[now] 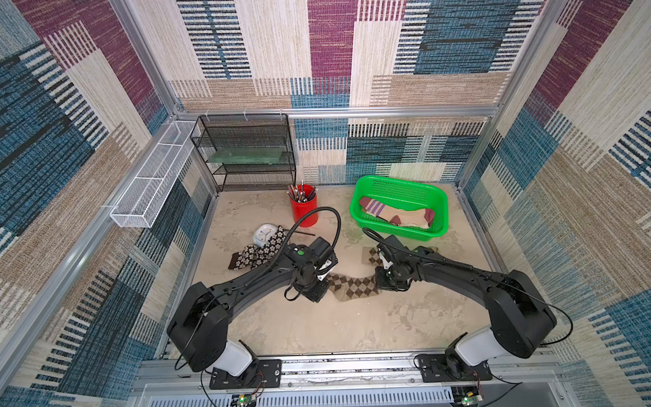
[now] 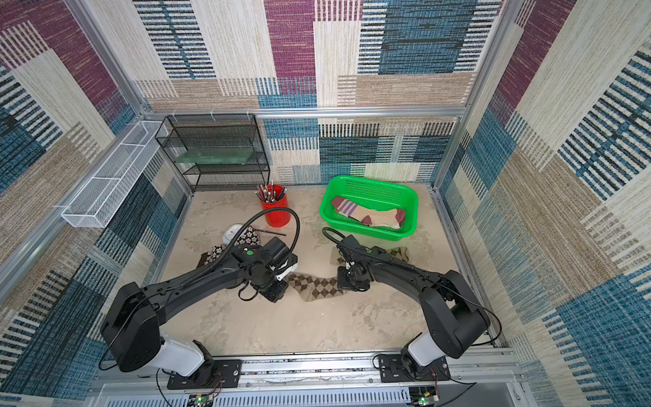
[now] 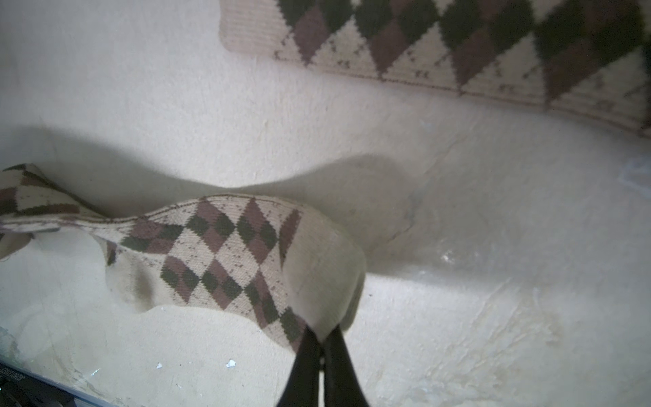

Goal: Place the socks together as a pair
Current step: Place the sock at the center of the board.

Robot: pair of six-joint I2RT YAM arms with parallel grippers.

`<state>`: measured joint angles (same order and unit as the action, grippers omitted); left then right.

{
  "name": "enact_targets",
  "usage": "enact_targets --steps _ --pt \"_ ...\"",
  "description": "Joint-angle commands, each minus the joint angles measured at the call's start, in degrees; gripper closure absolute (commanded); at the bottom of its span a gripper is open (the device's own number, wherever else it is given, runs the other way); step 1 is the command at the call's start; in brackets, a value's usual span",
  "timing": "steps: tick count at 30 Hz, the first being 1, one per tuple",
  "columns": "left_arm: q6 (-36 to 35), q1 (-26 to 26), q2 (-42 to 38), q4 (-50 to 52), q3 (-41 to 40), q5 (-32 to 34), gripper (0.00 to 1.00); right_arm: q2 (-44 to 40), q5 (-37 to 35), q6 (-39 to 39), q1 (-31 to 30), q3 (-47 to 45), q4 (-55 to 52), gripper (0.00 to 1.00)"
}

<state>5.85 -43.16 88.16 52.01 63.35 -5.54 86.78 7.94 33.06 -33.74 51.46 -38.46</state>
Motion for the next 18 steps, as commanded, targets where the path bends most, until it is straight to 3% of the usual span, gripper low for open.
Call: enact_targets --steps 1,11,18 --pt "-1.1 0.0 3.7 -0.9 2.2 1.6 0.80 0.0 0.3 -0.7 0.2 0.6 -0.5 1.00" --pt "-2.4 3.2 18.2 -1.5 13.3 16.9 0.82 -1.5 2.3 -2.2 0.3 0.1 -1.2 1.00" --pt "-3.9 5.0 25.2 1.0 21.3 20.8 0.83 -2.6 4.8 -3.9 0.2 -0.4 -4.1 1.00"
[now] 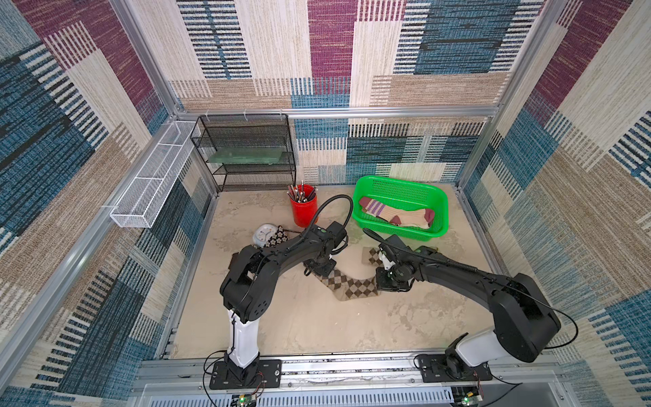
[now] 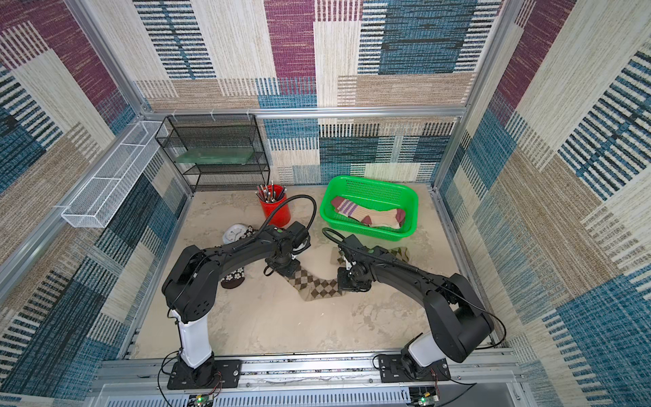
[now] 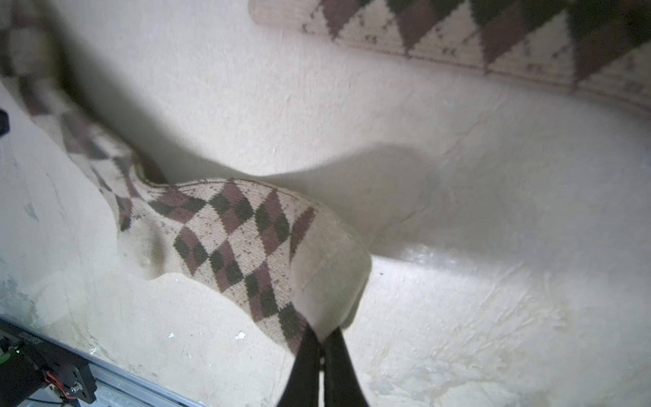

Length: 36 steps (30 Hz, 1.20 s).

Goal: Place the socks together as a pair
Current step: Place the sock at the center of the board, then pick up the sock at the center of the board.

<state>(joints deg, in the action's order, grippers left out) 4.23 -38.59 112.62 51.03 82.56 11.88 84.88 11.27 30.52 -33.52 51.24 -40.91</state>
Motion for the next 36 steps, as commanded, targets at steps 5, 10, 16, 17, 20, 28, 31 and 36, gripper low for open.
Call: enact_targets --steps 5,10,16,17,20,28,31,36 --pt "0.0 1.7 -4.9 0.9 0.6 -3.6 0.67 -2.7 0.5 -1.7 0.1 -1.2 -3.8 1.00" --pt "1.2 3.1 -10.5 -4.2 -6.7 -13.5 0.42 -4.9 0.0 -0.7 1.2 -3.5 -2.9 1.00" --pt "0.6 3.2 -7.8 -7.1 -7.2 -12.6 0.39 -5.2 0.1 -1.4 1.8 -3.8 -2.4 1.00" --pt "0.5 3.2 -7.3 -7.5 -7.1 -11.8 0.39 -5.1 0.1 -1.5 1.9 -3.8 -2.5 1.00" --pt "0.3 3.5 -5.4 -7.6 -6.2 -8.3 0.39 -5.2 0.1 -1.5 2.0 -3.9 -2.6 1.00" --pt "0.7 4.9 -2.6 -8.4 -4.5 -5.7 0.40 -6.3 0.6 -1.2 2.0 -4.6 -2.3 1.00" --pt "0.1 4.9 0.0 -7.1 -2.9 -7.8 0.43 -6.2 0.6 -1.1 2.0 -4.7 -2.1 1.00" --pt "0.2 5.0 1.5 -7.2 -4.5 -10.3 0.58 -6.0 0.1 -0.9 2.1 -4.0 -2.2 1.00"
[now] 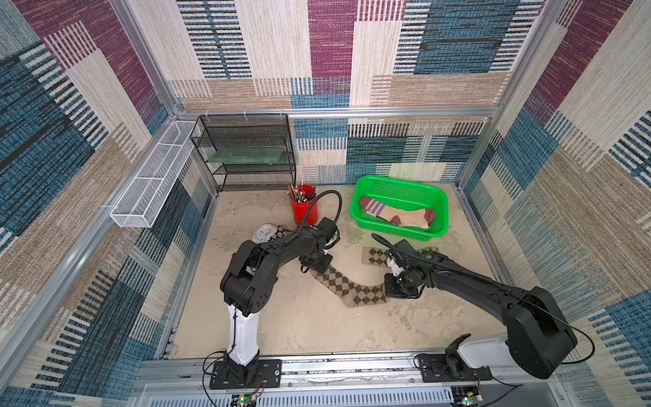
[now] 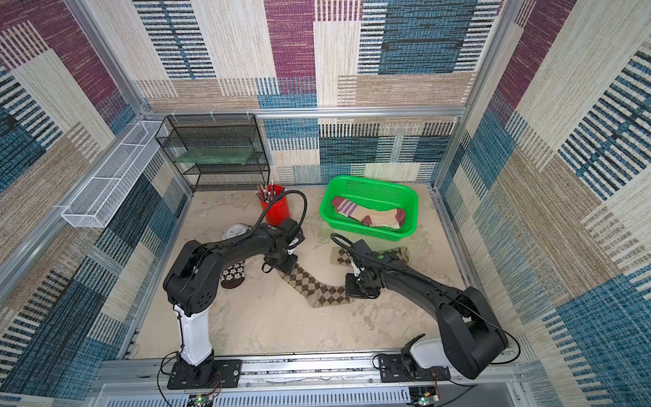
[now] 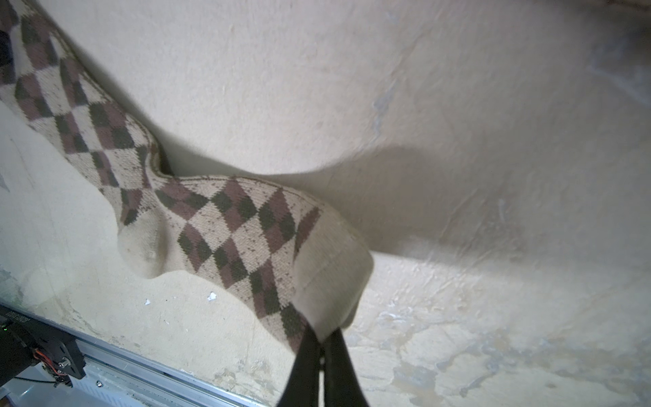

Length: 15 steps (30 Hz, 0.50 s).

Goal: Place the socks together as a pair
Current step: Pick up the sock at the center of the board.

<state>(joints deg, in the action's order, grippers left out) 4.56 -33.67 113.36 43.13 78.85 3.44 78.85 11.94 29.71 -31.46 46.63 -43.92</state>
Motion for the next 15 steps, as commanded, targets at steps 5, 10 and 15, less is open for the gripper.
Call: enact_targets --steps 5,10,15 --pt "0.3 0.0 0.4 1.1 -2.1 -4.9 0.88 -0.2 -1.9 -0.3 0.7 1.8 -0.1 1.00" --pt "2.6 -0.7 -2.9 1.8 -1.8 -10.7 1.00 -2.1 -3.2 -1.3 4.4 3.8 -2.4 1.00" --pt "8.6 -3.3 -7.4 2.6 1.7 -16.4 1.00 -5.2 -5.2 -3.9 13.3 7.4 -7.6 1.00"
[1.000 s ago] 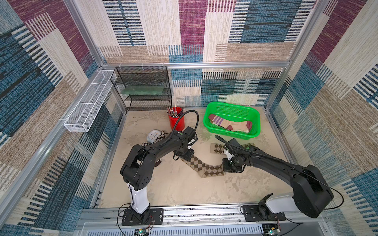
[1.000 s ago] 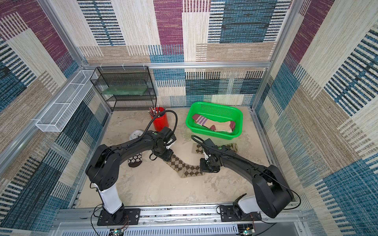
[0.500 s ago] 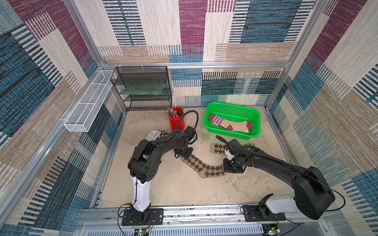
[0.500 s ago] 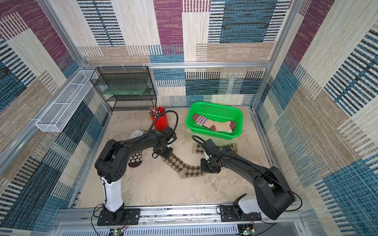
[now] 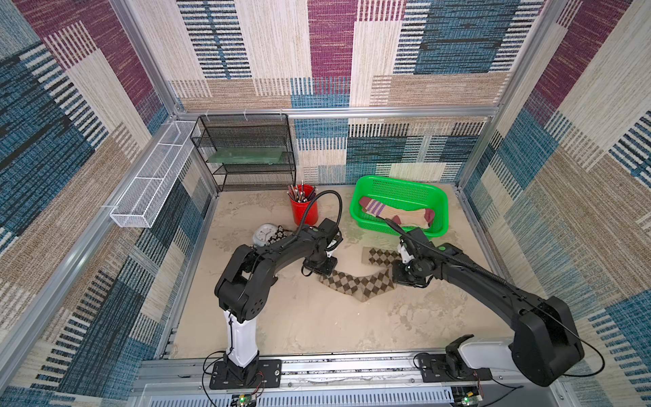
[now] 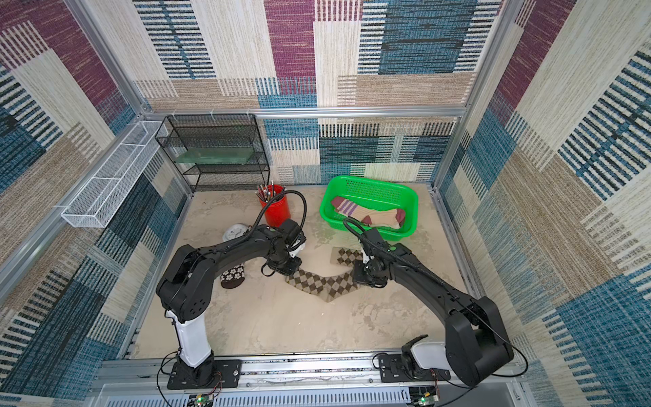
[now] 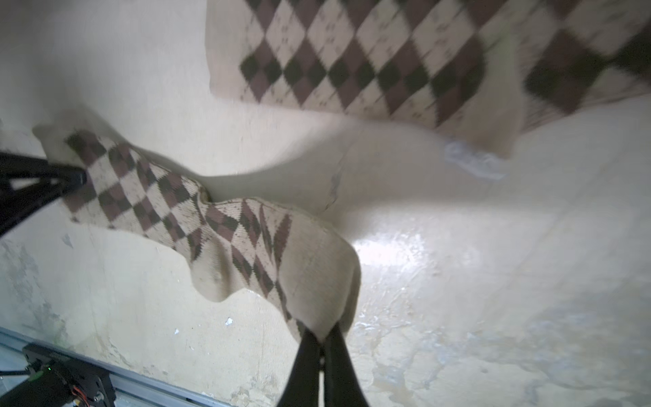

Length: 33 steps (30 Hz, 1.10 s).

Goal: Place the socks together as a pair
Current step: Pick up the sock at the center of the board, then flatten out the sock.

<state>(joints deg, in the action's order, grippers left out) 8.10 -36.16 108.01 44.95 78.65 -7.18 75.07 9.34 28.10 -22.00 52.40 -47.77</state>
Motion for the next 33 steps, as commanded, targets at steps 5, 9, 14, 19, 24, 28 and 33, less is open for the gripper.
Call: enact_targets --steps 5,9,14,19,24,28,33 --pt "10.5 -3.3 -1.4 0.3 8.5 -10.4 1.00 -3.6 -3.5 -6.1 12.8 4.4 -6.5 1.00" --pt "12.5 -5.4 2.9 -0.3 15.1 -11.9 1.00 -3.4 -4.5 -8.4 20.4 6.4 -8.2 1.00" --pt "13.3 -6.8 9.7 0.9 24.7 -11.8 1.00 -1.6 -4.6 -12.0 28.4 9.2 -7.7 1.00" --pt "12.8 -7.3 16.4 3.2 33.2 -11.2 1.00 2.9 -3.6 -15.0 33.6 12.1 -6.3 1.00" --pt "12.6 -7.4 22.1 5.0 40.0 -11.0 1.00 7.6 -2.5 -16.1 35.4 13.6 -3.7 1.00" --pt "12.5 -7.4 26.1 6.9 44.8 -9.2 1.00 11.2 -0.9 -16.4 35.7 14.4 -1.0 1.00" --pt "11.7 -7.4 30.0 9.2 49.7 -7.7 1.00 15.8 -0.1 -16.5 35.3 15.5 1.4 1.00"
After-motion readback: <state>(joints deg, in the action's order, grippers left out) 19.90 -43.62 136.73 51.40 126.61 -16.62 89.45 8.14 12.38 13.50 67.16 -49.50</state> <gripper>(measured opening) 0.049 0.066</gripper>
